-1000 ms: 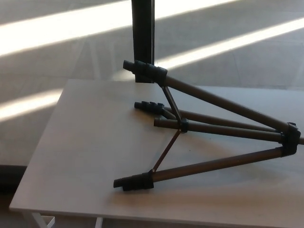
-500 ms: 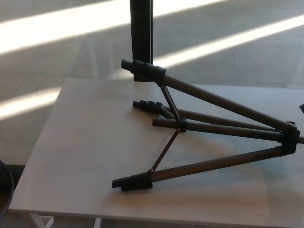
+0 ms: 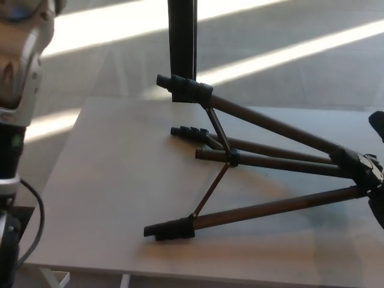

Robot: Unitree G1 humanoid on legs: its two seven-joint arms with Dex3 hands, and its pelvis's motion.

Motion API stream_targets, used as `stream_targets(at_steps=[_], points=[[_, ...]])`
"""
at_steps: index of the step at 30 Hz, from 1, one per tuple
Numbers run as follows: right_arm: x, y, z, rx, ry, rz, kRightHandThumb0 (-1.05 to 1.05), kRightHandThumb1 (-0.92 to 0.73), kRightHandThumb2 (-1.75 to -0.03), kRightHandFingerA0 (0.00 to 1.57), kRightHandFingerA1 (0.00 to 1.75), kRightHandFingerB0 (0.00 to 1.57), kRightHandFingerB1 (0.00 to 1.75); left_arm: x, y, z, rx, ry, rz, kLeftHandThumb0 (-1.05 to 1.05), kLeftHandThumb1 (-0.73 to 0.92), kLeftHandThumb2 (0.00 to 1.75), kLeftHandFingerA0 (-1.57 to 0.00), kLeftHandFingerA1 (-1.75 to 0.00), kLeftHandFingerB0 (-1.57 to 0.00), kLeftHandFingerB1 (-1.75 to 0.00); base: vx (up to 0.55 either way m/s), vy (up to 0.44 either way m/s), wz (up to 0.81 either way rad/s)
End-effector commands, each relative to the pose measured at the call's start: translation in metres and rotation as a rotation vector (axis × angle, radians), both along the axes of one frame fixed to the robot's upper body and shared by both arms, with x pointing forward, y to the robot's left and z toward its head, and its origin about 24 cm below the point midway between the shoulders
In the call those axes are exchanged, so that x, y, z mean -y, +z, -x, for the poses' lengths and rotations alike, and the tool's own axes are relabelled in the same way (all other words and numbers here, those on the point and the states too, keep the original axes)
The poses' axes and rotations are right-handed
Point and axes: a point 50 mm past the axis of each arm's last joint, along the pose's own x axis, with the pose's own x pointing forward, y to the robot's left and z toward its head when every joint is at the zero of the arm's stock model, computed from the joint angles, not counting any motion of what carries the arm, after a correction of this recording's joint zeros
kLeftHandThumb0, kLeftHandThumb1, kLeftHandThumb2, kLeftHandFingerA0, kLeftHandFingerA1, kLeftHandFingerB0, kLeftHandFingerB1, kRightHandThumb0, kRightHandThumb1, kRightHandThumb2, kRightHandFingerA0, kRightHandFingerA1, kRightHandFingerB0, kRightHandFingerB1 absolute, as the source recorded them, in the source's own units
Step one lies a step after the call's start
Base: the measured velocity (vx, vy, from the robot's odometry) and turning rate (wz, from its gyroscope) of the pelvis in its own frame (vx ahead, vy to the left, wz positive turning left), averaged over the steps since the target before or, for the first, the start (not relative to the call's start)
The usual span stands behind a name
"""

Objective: Use both hands of the robot to pick up the tripod lying in the middle of the desk and make it stand upright on the desk

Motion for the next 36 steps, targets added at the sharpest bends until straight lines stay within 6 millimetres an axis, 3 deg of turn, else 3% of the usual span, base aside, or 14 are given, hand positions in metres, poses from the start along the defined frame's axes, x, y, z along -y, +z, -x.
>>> stream_targets(at_steps=[1,3,5,6,13,16,24,25,26,27,28,29,35,36], points=[[-0.001,-0.011,0.005,-0.101,-0.029,-0.029,-0.86,-0.66,-0.6,0.79,0.85,0.71,0.59,0.019,-0.009,-0.011,-0.021,0.0,-0.104,-0.66,0.77,0.62,-0.71,-0.63,-0.64,-0.52,0.0,0.0,0.0],[-0.004,-0.016,0.008,-0.127,-0.04,-0.039,-0.89,-0.49,-1.01,0.79,0.84,0.65,0.63,0.031,-0.016,-0.015,-0.037,-0.01,-0.123,-0.67,0.78,0.62,-0.7,-0.62,-0.62,-0.51,0.0,0.0,0.0],[-0.007,-0.018,0.009,-0.133,-0.033,-0.051,-0.86,-0.49,-1.01,0.77,0.85,0.67,0.66,0.037,-0.02,-0.017,-0.031,-0.016,-0.142,-0.68,0.78,0.63,-0.71,-0.63,-0.63,-0.52,0.0,0.0,0.0],[-0.009,-0.022,0.011,-0.151,-0.035,-0.07,-0.87,-0.66,-0.6,0.81,0.87,0.75,0.62,0.051,-0.027,-0.02,-0.038,-0.023,-0.168,-0.68,0.78,0.63,-0.71,-0.62,-0.63,-0.51,0.0,0.0,0.0],[-0.018,-0.029,0.017,-0.175,-0.029,-0.105,-0.9,-0.61,-0.62,0.84,0.87,0.75,0.59,0.09,-0.054,-0.028,-0.068,-0.055,-0.289,-0.66,0.78,0.63,-0.7,-0.8,-0.69,-0.58,0.0,0.0,0.0],[-0.02,-0.03,0.02,-0.175,-0.027,-0.113,-0.89,-0.63,-0.6,0.87,0.85,0.79,0.59,0.109,-0.069,-0.029,-0.046,-0.053,-0.42,-0.66,0.76,0.63,-0.53,-0.69,-0.54,-0.55,0.0,0.0,0.0],[-0.018,-0.032,0.025,-0.194,-0.035,-0.123,-0.9,-0.6,-0.59,0.89,0.82,0.84,0.58,0.12,-0.081,-0.03,0.033,-0.031,-0.627,-0.68,0.74,0.63,-0.59,-0.75,-0.54,-0.58,0.0,0.0,0.0],[-0.018,-0.033,0.026,-0.199,-0.034,-0.131,-0.88,-0.6,-0.6,0.88,0.83,0.84,0.58,0.121,-0.082,-0.032,0.033,-0.025,-0.661,-0.67,0.57,0.96,-0.58,-0.74,-0.52,-0.65,0.0,0.0,0.0],[-0.019,-0.034,0.026,-0.204,-0.034,-0.135,-0.89,-0.6,-0.59,0.9,0.82,0.85,0.58,0.121,-0.083,-0.032,0.038,-0.013,-0.722,-0.69,0.77,0.62,-0.54,-0.69,-0.54,-0.52,0.0,0.0,0.0],[-0.019,-0.033,0.026,-0.206,-0.033,-0.125,-0.87,-0.41,-0.95,0.9,0.86,0.83,0.64,0.121,-0.084,-0.032,0.073,-0.004,-0.795,-0.7,0.77,0.63,-0.51,-0.65,-0.54,-0.51,0.0,0.0,0.0],[-0.018,-0.033,0.026,-0.207,-0.034,-0.114,-0.91,-0.43,-0.96,0.95,0.86,0.84,0.61,0.121,-0.086,-0.032,0.114,0.005,-0.877,-0.71,0.77,0.64,-0.47,-0.6,-0.53,-0.48,0.0,0.0,0.0],[-0.018,-0.033,0.026,-0.207,-0.037,-0.114,-0.89,-0.61,-0.59,0.95,0.81,0.86,0.58,0.121,-0.087,-0.032,0.134,0.013,-0.933,-0.72,0.78,0.64,-0.39,-0.57,-0.51,-0.45,0.0,0.0,0.0],[-0.019,-0.031,0.026,-0.196,-0.036,-0.118,-0.88,-0.65,-0.62,0.89,0.83,0.81,0.59,0.114,-0.106,-0.034,0.127,0.067,-1.199,-0.87,0.77,0.65,-0.13,-0.48,-0.26,-0.36,0.0,0.0,0.0],[-0.019,-0.031,0.026,-0.194,-0.034,-0.116,-0.88,-0.65,-0.62,0.87,0.83,0.83,0.58,0.113,-0.109,-0.035,0.132,0.083,-1.241,-0.88,0.6,1.02,-0.06,-0.49,-0.13,-0.46,0.0,0.0,0.0]])
